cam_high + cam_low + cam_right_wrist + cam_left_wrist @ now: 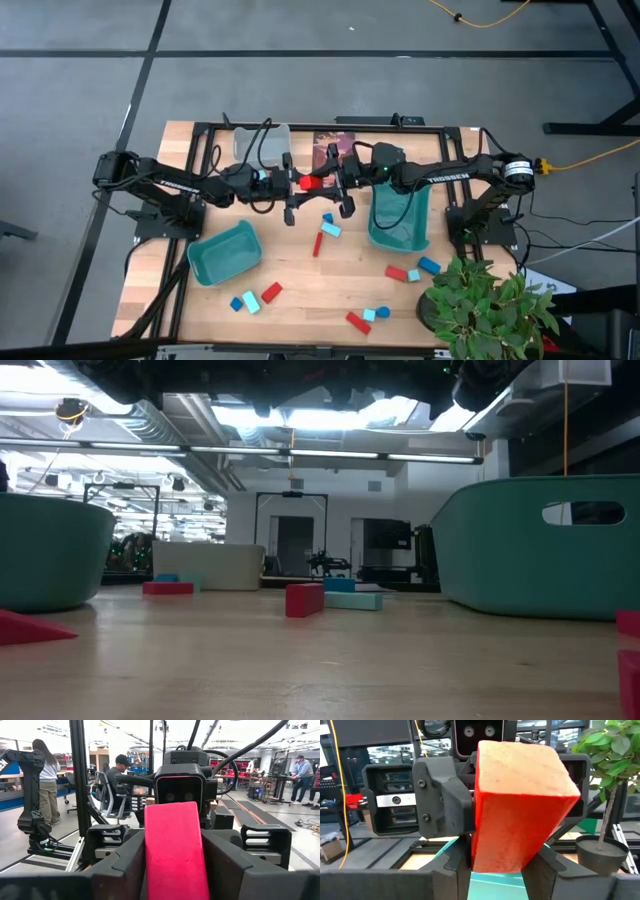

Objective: Sort & place blocks by color
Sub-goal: Put the red block into the gray bin

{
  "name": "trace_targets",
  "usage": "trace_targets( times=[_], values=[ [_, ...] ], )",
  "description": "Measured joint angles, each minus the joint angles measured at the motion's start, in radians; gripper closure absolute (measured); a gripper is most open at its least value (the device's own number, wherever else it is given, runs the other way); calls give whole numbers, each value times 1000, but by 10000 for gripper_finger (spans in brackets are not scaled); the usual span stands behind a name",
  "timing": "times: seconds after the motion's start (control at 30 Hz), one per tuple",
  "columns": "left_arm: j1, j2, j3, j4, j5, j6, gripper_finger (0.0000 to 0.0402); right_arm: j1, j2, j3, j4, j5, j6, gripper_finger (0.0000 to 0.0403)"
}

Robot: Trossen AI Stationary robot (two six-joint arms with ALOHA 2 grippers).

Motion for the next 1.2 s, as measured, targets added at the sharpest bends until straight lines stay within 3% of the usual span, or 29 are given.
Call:
trace_targets(
  times=[0.33, 0.8, 1.07, 1.2],
  values=[
    [0, -1, 0, -15, -7, -1, 277, -13, 0, -1, -2, -11, 50, 210],
    [1, -2, 0, -26, -6, -11, 277, -42, -1, -1, -41, -84, 81, 108],
    [1, -3, 2, -33, -4, -32, 277, -53, -51, -2, -152, -84, 56, 96],
    [1, -22, 2, -68, 5, -39, 277, -54, -101, -3, -290, -84, 25, 96]
  ],
)
